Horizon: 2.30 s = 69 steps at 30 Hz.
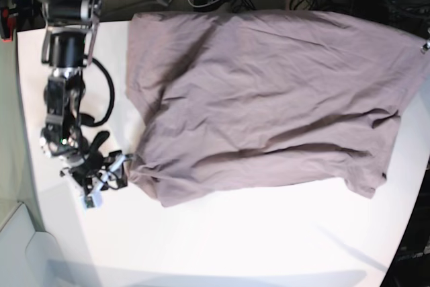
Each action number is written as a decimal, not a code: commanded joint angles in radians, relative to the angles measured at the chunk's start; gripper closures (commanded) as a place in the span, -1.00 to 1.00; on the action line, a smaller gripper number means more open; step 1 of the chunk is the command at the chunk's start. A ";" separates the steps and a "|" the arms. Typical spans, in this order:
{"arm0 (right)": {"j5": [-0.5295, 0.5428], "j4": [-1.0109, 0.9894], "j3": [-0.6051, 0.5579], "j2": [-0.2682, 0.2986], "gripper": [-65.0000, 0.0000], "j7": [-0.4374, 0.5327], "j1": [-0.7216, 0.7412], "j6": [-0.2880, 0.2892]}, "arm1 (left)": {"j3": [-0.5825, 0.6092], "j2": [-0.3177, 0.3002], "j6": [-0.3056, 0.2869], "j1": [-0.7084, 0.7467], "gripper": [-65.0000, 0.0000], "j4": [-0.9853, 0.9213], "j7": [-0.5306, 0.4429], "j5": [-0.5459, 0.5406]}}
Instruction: Layout the t-shirt on the table in an organized manner, then fold the t-shirt properly
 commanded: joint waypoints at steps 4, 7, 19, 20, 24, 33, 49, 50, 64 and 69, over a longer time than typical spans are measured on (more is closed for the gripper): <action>0.017 -0.152 -0.005 0.006 0.07 0.025 0.133 0.002 | -0.004 -0.021 -0.002 -0.001 0.99 0.018 -0.025 -0.018; 0.017 -0.239 -0.006 0.006 0.07 0.025 0.185 0.005 | -0.004 -0.021 -0.002 0.001 0.99 0.018 -0.025 -0.018; 0.015 -0.271 -0.095 -0.011 0.07 0.027 0.173 0.051 | -0.004 -0.015 -0.002 0.019 0.99 0.018 -0.025 -0.018; 0.015 -0.271 -0.101 -0.017 0.07 0.027 0.171 0.051 | -0.004 -0.015 -0.002 0.019 0.99 0.018 -0.025 -0.018; 0.015 -0.273 -0.112 -0.023 0.06 0.027 0.168 0.051 | -0.004 -0.015 -0.002 0.019 0.99 0.018 -0.025 -0.018; 0.015 -0.383 -0.110 -0.025 0.06 0.103 0.178 0.051 | -0.001 -0.013 -0.002 0.019 0.99 0.018 -0.025 -0.018; 0.015 -0.495 -0.135 -0.031 1.00 0.196 0.221 0.049 | 0.000 -0.012 -0.002 0.019 0.99 0.016 -0.025 -0.019; 0.015 -0.494 -0.135 -0.026 1.00 0.196 0.234 0.049 | -0.001 -0.012 -0.002 0.019 0.99 0.016 -0.025 -0.019; 0.015 -0.494 -0.133 0.020 1.00 0.196 0.477 0.049 | -0.004 0.007 -0.002 0.034 0.99 0.018 -0.025 -0.019; 0.015 -0.494 -0.133 0.018 1.00 0.196 0.518 0.049 | -0.004 0.007 -0.002 0.031 0.99 0.018 -0.025 -0.019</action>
